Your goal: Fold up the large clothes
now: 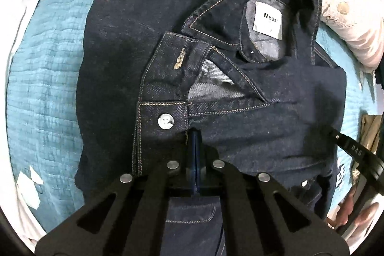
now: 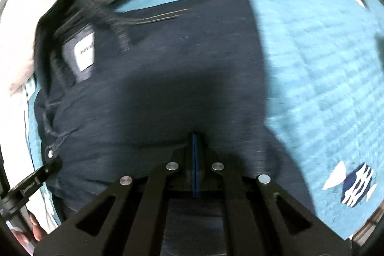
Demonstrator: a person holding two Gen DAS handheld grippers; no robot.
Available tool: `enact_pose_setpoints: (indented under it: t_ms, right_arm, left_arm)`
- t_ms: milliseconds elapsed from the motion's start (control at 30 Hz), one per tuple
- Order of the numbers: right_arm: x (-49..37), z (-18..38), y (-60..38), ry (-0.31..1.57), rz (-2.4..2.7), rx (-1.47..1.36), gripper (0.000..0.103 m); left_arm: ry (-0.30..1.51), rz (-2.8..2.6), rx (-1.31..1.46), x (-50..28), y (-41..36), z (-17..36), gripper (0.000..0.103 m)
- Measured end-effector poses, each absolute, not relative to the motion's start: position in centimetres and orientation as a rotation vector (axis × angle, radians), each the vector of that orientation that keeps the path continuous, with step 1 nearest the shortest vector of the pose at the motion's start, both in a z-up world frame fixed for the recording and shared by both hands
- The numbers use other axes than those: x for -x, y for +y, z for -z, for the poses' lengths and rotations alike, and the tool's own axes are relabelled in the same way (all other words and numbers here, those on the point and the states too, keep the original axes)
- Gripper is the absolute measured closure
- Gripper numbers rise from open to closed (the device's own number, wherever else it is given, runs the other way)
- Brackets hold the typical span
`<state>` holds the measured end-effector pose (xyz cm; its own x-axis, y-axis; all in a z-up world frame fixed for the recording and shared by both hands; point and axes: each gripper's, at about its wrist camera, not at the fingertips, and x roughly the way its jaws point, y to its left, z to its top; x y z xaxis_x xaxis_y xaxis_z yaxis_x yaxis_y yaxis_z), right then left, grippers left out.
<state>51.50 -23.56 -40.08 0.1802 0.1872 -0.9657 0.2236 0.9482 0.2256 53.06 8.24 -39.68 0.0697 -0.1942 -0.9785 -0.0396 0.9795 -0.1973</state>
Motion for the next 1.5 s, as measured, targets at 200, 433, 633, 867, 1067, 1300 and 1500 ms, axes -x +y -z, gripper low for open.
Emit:
enact_pose_setpoints:
  t_ms: [200,433,633,867,1067,1300,1500]
  right_arm:
    - [-51.1,40.4,-25.2,1.4,0.033,-0.36,0.103]
    - [-51.2,40.7,-24.9,1.405,0.055,-0.322,0.103]
    - [-51.9,37.4,-24.0,1.378,0.047,-0.254,0.068]
    - [-53.3,31.8,-26.1,1.234,0.072,-0.245,0.017]
    - [-56.2,33.1,-27.2,1.254,0.119,-0.241,0.017]
    - [-60.3,37.0,-28.3,1.36,0.042,-0.303,0.017]
    - [-61.9,39.6,-28.8,1.399,0.029,-0.331,0.017]
  left_arm:
    - [1.499,0.11,0.184,-52.9,8.7,40.1,0.1]
    - [1.513,0.105,0.189,-53.0,9.0,40.8,0.1]
    - [1.514,0.099,0.179,-53.2,8.3,38.5,0.085]
    - [1.353,0.04,0.122,-54.6,9.3,32.5,0.009]
    - [1.349,-0.062,0.107,-57.6,11.6,34.3,0.009]
    - [1.372,-0.03,0.251,-61.1,15.9,38.5,0.01]
    - [1.394,-0.041,0.292,-62.7,17.4,41.5,0.01]
